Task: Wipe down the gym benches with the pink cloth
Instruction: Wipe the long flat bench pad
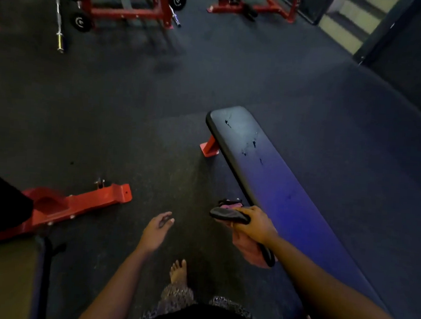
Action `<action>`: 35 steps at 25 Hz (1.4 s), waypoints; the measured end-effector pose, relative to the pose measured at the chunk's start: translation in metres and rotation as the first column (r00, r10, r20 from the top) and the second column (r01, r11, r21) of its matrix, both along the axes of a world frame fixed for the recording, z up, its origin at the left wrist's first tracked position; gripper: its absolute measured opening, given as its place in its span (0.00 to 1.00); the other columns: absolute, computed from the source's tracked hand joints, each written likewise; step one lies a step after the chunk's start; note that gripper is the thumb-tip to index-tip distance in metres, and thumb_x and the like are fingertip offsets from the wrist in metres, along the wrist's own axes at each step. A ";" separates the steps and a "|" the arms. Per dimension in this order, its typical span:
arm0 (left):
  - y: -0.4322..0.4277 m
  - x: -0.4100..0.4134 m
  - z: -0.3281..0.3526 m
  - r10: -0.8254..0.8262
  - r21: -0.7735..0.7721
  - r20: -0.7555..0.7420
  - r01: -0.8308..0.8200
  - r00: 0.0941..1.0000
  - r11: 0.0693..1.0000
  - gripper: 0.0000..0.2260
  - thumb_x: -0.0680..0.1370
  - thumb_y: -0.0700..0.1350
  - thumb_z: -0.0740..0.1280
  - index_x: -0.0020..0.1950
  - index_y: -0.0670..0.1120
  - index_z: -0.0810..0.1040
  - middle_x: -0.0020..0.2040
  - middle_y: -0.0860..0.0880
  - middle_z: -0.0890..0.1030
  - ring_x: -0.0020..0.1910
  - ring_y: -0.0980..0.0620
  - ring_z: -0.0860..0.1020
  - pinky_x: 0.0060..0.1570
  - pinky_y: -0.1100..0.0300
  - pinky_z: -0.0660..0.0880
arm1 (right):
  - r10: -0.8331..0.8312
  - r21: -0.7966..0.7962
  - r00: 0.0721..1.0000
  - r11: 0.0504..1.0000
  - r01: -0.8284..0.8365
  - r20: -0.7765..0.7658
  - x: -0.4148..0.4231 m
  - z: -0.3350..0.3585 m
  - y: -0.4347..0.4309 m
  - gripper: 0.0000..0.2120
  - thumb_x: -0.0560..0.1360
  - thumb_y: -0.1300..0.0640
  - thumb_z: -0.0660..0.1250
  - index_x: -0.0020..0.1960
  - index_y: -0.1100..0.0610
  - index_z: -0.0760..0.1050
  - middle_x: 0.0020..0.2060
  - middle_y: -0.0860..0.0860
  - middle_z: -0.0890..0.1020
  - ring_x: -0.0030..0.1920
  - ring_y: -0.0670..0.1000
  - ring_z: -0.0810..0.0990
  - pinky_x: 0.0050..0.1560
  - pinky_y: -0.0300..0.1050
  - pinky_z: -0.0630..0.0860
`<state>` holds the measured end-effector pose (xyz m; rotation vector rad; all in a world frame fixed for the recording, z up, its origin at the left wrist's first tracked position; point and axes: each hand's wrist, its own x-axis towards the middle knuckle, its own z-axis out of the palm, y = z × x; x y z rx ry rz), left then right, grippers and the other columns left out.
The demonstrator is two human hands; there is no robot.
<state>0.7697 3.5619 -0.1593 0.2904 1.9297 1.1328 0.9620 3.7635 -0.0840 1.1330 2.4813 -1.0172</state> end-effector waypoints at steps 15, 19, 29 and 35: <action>0.341 -0.287 -0.002 -0.179 0.005 -0.155 0.182 0.972 0.983 0.19 0.79 0.48 0.61 0.69 0.44 0.69 0.68 0.43 0.69 0.69 0.45 0.68 0.67 0.54 0.63 | -0.357 0.095 0.922 0.923 0.373 -0.149 -0.277 -0.036 0.254 0.23 0.72 0.47 0.69 0.66 0.46 0.71 0.59 0.53 0.72 0.58 0.56 0.75 0.55 0.45 0.70; 0.430 -0.335 -0.039 -0.181 -0.008 -0.087 0.181 0.980 0.983 0.19 0.81 0.50 0.56 0.71 0.45 0.67 0.70 0.44 0.68 0.69 0.48 0.67 0.64 0.61 0.60 | -0.357 0.228 0.929 0.900 0.371 -0.100 -0.338 -0.069 0.320 0.24 0.71 0.45 0.66 0.67 0.42 0.69 0.61 0.54 0.71 0.58 0.59 0.73 0.57 0.54 0.73; 0.584 -0.384 -0.173 -0.326 0.030 0.098 0.324 0.940 0.945 0.26 0.79 0.62 0.51 0.72 0.50 0.66 0.71 0.49 0.68 0.69 0.51 0.66 0.69 0.55 0.62 | -0.096 0.512 0.988 0.859 0.021 0.120 -0.417 -0.228 0.387 0.31 0.66 0.39 0.63 0.68 0.37 0.63 0.69 0.52 0.65 0.63 0.58 0.67 0.53 0.56 0.73; 0.628 -0.363 -0.179 -0.400 0.053 0.193 0.398 0.896 0.916 0.25 0.79 0.62 0.49 0.71 0.52 0.67 0.71 0.49 0.69 0.70 0.50 0.66 0.70 0.50 0.62 | -0.411 0.537 0.903 0.794 0.286 0.126 -0.396 -0.231 0.489 0.34 0.68 0.50 0.66 0.71 0.35 0.58 0.73 0.52 0.60 0.66 0.59 0.63 0.58 0.55 0.65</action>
